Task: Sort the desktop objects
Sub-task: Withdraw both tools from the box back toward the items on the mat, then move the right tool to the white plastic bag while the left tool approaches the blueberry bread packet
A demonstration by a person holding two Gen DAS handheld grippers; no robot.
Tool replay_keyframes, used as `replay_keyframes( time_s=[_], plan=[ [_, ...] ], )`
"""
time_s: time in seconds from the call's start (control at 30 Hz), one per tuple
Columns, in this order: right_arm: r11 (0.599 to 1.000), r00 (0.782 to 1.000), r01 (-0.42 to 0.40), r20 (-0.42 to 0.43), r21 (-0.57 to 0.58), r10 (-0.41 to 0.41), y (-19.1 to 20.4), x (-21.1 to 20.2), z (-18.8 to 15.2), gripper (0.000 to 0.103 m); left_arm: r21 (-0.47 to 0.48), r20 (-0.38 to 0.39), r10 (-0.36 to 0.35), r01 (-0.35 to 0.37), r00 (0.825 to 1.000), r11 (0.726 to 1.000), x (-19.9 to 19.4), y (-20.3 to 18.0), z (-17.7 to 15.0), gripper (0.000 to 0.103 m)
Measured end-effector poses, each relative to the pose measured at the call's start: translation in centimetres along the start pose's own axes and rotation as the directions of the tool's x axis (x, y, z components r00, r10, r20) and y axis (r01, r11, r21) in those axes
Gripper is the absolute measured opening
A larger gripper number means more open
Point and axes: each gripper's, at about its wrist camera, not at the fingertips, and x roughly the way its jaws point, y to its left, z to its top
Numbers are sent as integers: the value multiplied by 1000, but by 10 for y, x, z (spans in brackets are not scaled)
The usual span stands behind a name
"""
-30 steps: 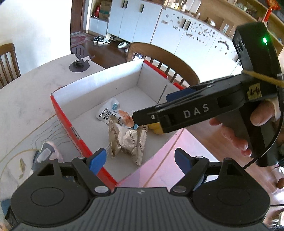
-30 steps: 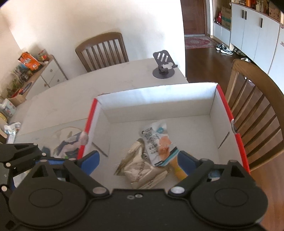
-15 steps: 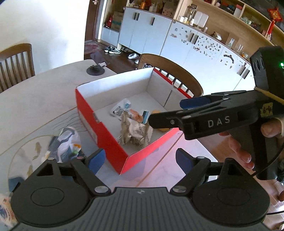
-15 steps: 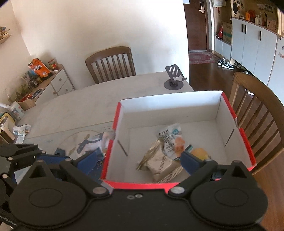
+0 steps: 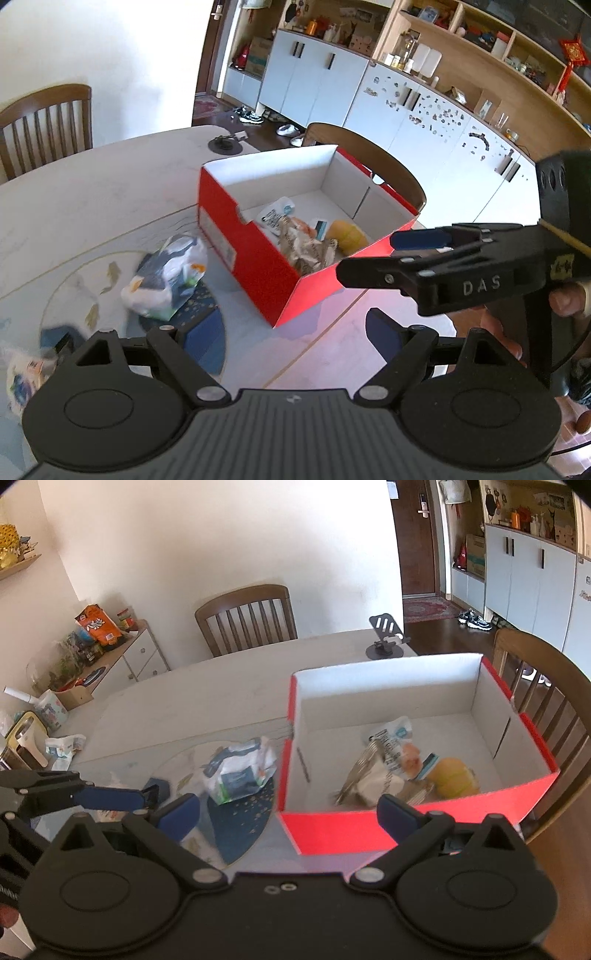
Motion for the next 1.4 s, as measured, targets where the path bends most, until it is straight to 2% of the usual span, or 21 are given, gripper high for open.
replay_keyframes(
  time_s=[0.1, 0.17, 0.47, 0.8, 1.1, 1.4],
  plan=[
    [1000, 1000, 1, 10, -8, -1, 12, 0, -8, 102, -8, 4, 4, -4, 1000, 1000, -8, 11, -8, 91],
    [1000, 1000, 6, 15, -17, -6, 21, 0, -11, 102, -8, 14, 10, -10, 1000, 1000, -14, 18, -12, 100],
    [1000, 1000, 12, 15, -14, -12, 52, 11, -18, 102, -58, 23, 48, -47, 999, 997, -34, 59, -30, 103],
    [1000, 1000, 26, 12, -16, -26, 77, 30, -11, 102, -106, 40, 80, -75, 996, 992, -51, 110, -50, 103],
    [999, 999, 35, -12, -21, -35, 95, 58, 2, 102, -161, 1, 128, -126, 992, 979, -49, 158, -64, 103],
    [998, 997, 58, -52, -12, -58, 102, 84, 11, 102, -167, -28, 153, -156, 988, 973, -39, 186, -68, 103]
  ],
)
